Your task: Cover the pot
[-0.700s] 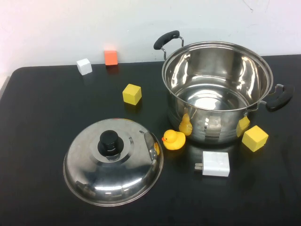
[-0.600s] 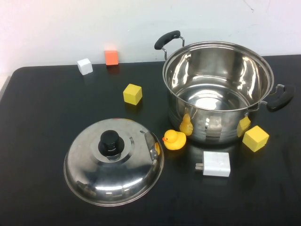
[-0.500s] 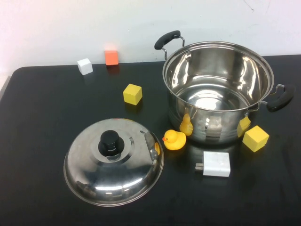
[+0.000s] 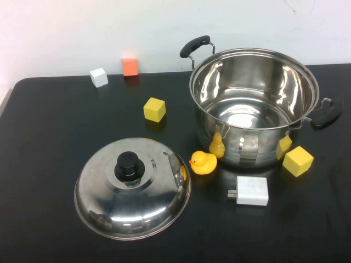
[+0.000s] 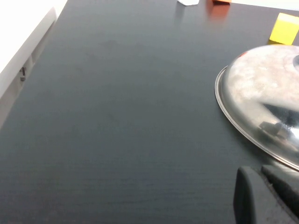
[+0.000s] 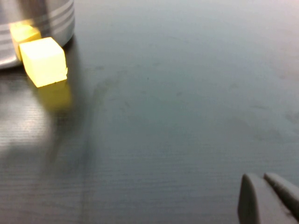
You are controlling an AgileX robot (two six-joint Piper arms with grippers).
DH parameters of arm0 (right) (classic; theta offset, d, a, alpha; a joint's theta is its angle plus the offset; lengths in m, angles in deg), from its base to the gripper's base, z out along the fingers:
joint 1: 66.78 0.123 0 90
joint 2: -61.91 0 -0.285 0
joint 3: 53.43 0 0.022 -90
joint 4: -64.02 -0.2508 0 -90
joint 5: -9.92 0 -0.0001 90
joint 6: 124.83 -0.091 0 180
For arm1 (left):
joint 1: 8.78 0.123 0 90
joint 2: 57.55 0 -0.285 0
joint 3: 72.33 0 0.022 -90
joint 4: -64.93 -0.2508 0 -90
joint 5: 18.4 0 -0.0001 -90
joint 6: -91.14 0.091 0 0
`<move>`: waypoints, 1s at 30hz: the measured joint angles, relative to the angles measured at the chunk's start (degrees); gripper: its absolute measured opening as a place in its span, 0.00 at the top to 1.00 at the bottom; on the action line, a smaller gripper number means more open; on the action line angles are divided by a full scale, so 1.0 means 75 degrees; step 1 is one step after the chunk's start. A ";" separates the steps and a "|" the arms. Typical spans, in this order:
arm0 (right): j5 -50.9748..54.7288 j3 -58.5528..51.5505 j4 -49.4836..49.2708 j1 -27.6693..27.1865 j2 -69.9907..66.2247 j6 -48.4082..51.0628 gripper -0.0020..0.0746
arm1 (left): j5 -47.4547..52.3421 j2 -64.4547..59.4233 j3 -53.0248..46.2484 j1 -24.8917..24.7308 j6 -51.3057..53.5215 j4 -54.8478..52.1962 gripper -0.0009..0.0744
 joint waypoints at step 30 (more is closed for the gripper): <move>0.0000 0.0000 0.0000 0.0000 0.0000 0.0000 0.98 | -0.3289 0.0000 -0.0015 0.0000 -0.0028 0.0000 0.99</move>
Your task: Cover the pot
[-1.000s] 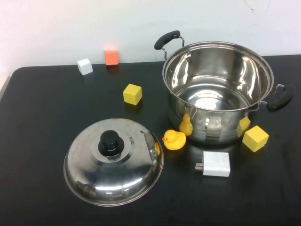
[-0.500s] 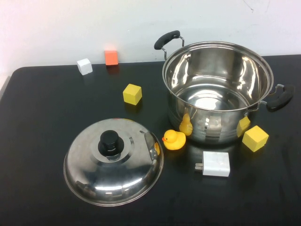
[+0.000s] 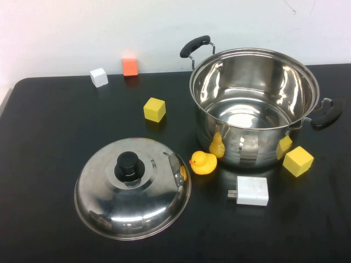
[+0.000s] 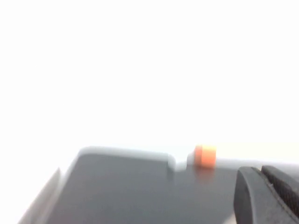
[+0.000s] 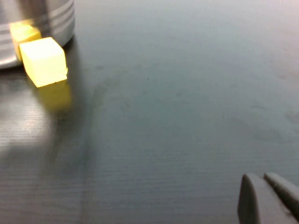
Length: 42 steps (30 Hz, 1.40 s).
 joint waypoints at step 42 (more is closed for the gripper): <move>0.0000 0.0000 0.0000 0.0000 0.0000 0.0000 0.98 | -0.4472 -0.8444 0.3696 0.0000 -0.4931 -0.7296 0.72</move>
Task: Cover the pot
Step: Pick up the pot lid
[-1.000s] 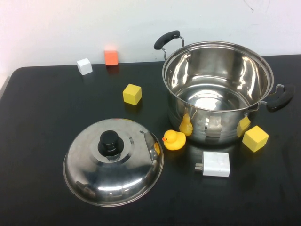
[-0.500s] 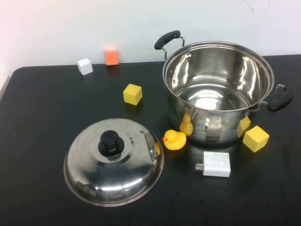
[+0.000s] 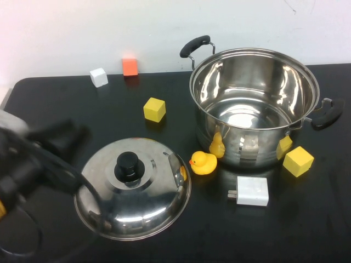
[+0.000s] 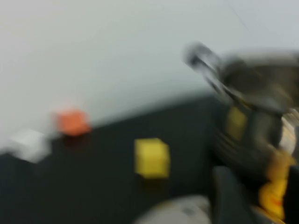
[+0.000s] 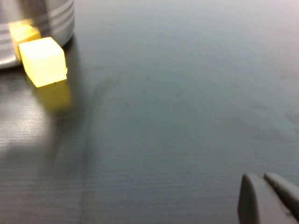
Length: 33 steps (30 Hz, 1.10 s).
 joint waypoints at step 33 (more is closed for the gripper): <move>0.0000 0.0000 0.0000 0.0000 0.0000 0.0000 0.98 | 0.0324 -0.3792 0.1024 -0.1554 0.0618 0.1139 0.43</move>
